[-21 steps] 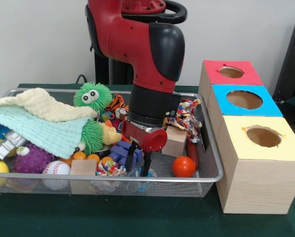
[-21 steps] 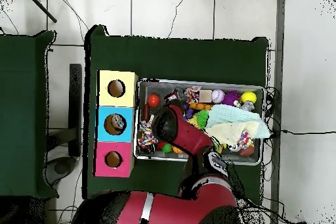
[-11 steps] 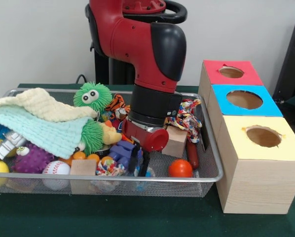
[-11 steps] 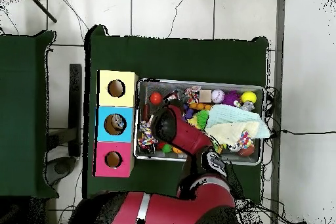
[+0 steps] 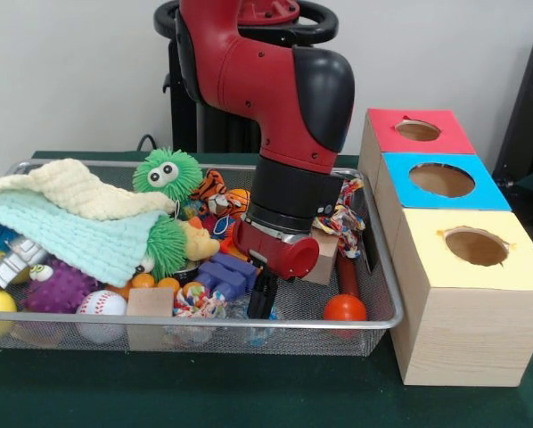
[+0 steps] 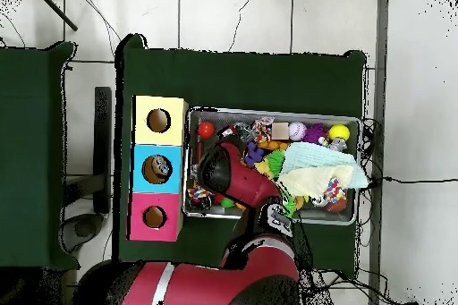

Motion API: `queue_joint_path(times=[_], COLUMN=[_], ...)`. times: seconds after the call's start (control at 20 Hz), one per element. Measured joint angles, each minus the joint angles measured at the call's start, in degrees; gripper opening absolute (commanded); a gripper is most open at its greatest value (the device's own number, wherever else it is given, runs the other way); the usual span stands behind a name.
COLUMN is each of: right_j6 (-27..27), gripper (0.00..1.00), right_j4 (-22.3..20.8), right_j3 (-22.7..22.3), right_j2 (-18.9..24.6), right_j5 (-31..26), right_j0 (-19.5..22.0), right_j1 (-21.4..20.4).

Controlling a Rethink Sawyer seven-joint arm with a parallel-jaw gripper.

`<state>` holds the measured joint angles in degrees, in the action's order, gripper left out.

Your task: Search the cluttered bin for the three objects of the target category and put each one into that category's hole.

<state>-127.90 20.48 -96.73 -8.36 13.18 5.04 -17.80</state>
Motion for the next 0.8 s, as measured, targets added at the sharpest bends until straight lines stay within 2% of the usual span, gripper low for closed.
queue_joint_path(times=[0.5,0.55,0.8], right_j6=[0.0,0.0,0.0], gripper=[0.0,1.0,1.0], right_j4=[0.0,0.0,0.0], right_j3=[0.0,0.0,0.0], right_j2=[-0.5,-0.7,-1.2], right_j5=[0.0,0.0,0.0], right_j0=[-0.4,-0.5,-0.8], right_j1=[0.1,0.1,0.1])
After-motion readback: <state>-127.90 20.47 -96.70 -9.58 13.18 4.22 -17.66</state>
